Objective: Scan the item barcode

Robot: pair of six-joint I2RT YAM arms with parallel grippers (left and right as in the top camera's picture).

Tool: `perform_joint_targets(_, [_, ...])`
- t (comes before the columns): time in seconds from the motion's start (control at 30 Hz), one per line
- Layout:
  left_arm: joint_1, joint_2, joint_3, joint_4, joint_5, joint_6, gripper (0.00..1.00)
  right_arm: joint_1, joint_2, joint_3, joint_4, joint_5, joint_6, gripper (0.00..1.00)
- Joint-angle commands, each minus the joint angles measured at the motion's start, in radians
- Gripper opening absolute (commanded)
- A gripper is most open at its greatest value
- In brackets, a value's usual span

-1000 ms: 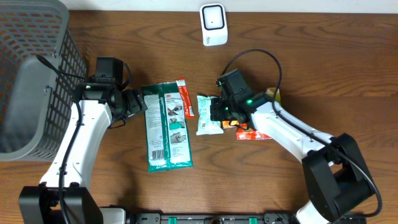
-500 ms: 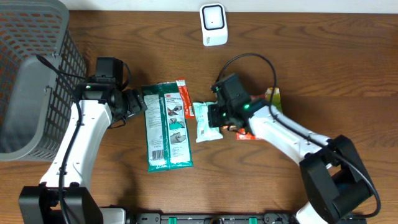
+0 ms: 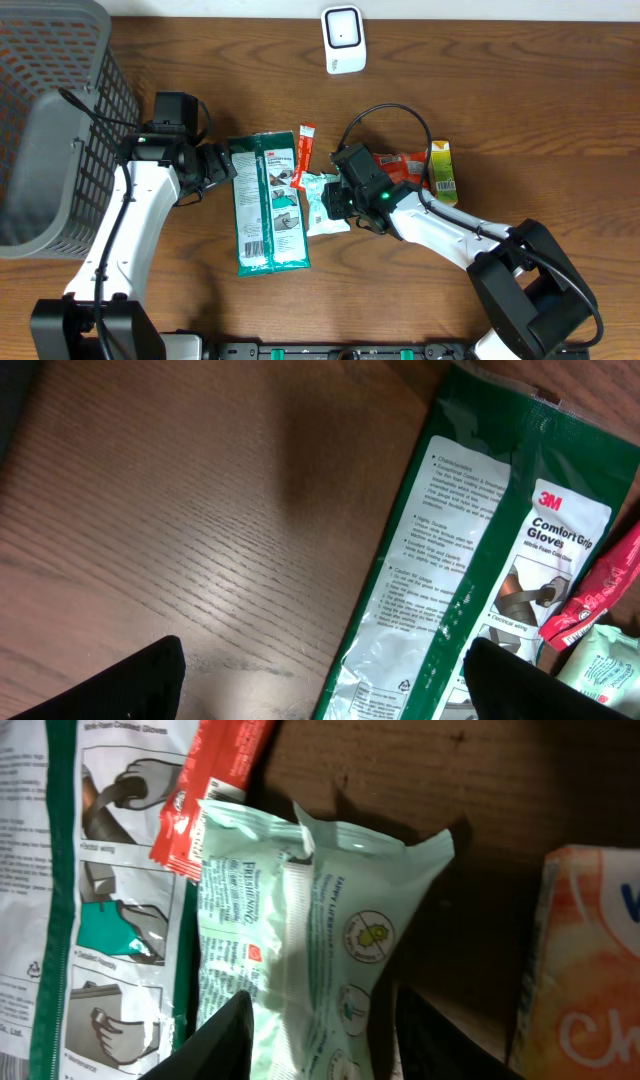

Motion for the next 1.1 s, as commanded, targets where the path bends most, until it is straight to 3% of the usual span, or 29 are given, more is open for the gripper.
perform_joint_targets(0.0, [0.002, -0.001, 0.008, -0.003, -0.013, 0.009, 0.90, 0.003, 0.010, -0.021, 0.000, 0.019, 0.032, 0.41])
perform_joint_targets(0.37, [0.002, -0.001, 0.008, -0.003, -0.013, 0.009, 0.90, 0.005, 0.010, -0.055, 0.039, 0.001, 0.062, 0.40])
perform_joint_targets(0.6, [0.002, -0.001, 0.008, -0.003, -0.013, 0.009, 0.90, 0.004, 0.010, -0.058, 0.030, -0.007, 0.062, 0.27])
perform_joint_targets(1.07, [0.002, -0.001, 0.008, -0.003, -0.013, 0.009, 0.90, 0.005, 0.033, -0.063, 0.053, 0.000, 0.062, 0.33])
